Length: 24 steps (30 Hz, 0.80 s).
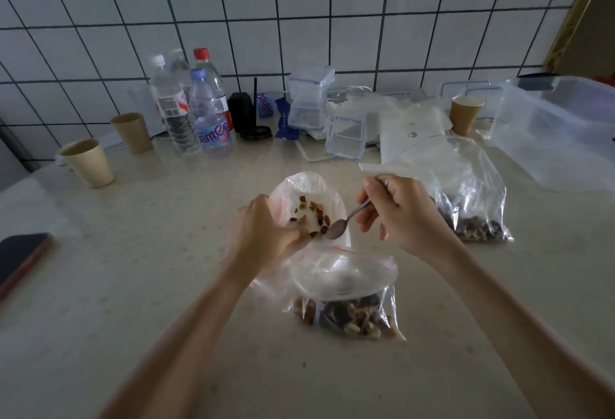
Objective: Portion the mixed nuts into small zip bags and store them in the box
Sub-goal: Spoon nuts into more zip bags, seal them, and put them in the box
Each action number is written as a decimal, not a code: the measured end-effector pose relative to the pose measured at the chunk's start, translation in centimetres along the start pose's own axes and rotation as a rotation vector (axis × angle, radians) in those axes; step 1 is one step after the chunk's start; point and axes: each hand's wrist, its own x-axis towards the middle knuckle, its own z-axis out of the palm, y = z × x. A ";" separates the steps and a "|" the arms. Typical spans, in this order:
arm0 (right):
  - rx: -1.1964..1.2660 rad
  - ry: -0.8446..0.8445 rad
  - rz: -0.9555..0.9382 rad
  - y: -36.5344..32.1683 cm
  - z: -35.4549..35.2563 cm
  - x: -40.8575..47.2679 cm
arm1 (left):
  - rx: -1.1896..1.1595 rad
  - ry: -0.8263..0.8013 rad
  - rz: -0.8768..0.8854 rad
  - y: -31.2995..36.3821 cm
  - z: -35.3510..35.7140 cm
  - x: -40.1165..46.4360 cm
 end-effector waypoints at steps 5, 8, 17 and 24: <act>-0.057 0.098 -0.040 0.8 0.0 0.1 | -0.050 0.116 0.079 -0.7 0.5 0.1; -0.103 0.143 -0.080 1.0 -0.2 0.1 | 0.005 0.204 0.118 -1.1 0.2 0.1; -0.119 0.228 -0.091 1.0 0.5 -0.2 | 0.083 0.242 0.168 -1.0 0.3 -0.3; 0.047 0.234 0.070 1.1 0.9 -0.2 | 0.062 0.129 0.173 -0.2 0.3 -0.9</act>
